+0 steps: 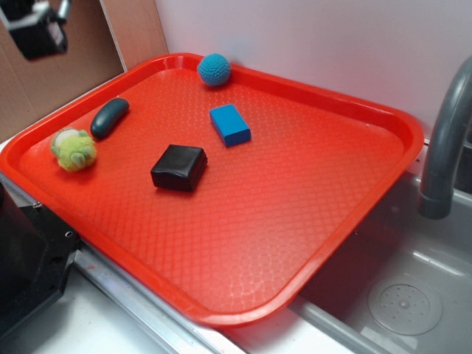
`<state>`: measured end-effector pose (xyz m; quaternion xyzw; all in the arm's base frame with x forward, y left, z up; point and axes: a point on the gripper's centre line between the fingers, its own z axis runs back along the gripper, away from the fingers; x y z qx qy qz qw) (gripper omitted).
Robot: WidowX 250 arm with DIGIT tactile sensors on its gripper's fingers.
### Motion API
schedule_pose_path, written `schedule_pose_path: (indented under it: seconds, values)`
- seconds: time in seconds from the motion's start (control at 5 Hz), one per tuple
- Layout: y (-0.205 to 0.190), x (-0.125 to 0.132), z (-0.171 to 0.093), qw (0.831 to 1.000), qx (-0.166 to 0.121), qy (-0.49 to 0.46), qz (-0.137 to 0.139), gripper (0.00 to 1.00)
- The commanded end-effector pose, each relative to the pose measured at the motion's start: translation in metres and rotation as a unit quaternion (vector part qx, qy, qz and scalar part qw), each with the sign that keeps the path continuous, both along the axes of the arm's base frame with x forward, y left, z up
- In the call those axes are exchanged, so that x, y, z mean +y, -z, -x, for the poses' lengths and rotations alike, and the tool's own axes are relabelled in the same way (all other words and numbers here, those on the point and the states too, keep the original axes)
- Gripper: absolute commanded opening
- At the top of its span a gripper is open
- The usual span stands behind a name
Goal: Grab the green animal.
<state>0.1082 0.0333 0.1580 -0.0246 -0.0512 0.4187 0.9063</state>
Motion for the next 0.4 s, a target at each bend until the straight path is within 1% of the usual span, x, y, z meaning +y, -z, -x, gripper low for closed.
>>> schedule_pose_path:
  seconds: [0.0,0.2]
  values:
    - [0.05,0.025,-0.004,0.986,-0.019,-0.167,-0.02,1.0]
    - [0.075,0.029,-0.015,0.98,-0.02,-0.193,-0.048,1.0]
